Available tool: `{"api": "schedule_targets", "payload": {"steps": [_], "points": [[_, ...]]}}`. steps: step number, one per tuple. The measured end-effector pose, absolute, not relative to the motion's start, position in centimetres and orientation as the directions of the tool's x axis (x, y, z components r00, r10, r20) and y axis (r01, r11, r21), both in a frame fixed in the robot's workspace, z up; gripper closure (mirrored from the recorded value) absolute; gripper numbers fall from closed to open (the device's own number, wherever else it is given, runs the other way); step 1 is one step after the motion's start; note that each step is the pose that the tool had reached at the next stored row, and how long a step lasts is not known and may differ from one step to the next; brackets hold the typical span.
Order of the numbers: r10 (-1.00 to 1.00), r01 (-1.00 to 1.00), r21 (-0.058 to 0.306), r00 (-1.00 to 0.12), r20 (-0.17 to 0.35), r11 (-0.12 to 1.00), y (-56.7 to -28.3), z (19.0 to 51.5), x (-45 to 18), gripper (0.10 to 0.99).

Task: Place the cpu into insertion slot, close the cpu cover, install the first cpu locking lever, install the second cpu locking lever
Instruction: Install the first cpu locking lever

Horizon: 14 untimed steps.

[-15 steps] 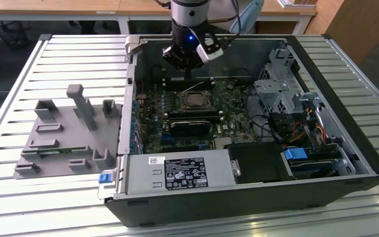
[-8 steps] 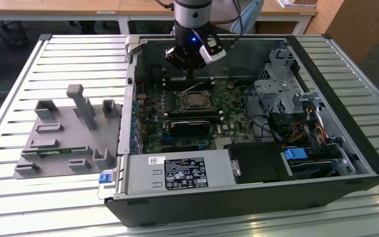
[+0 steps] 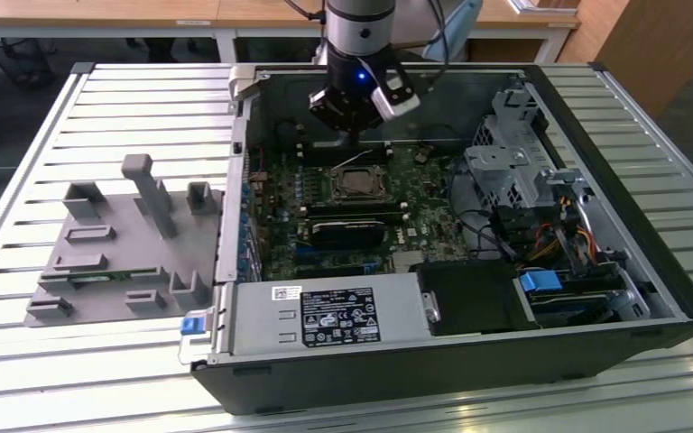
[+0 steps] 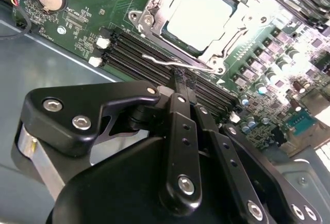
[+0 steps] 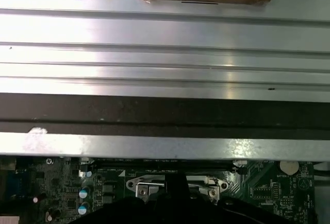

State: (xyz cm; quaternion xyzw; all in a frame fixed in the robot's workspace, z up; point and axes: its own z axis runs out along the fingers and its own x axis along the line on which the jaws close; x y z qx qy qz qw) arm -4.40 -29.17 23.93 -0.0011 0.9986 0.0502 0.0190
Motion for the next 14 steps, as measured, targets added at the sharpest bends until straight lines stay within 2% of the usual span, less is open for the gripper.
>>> {"api": "schedule_targets", "payload": {"steps": [14], "points": [[-0.028,-0.032,0.102,-0.999,-0.038,0.994,-29.06,23.09,-3.77,0.98]]}}
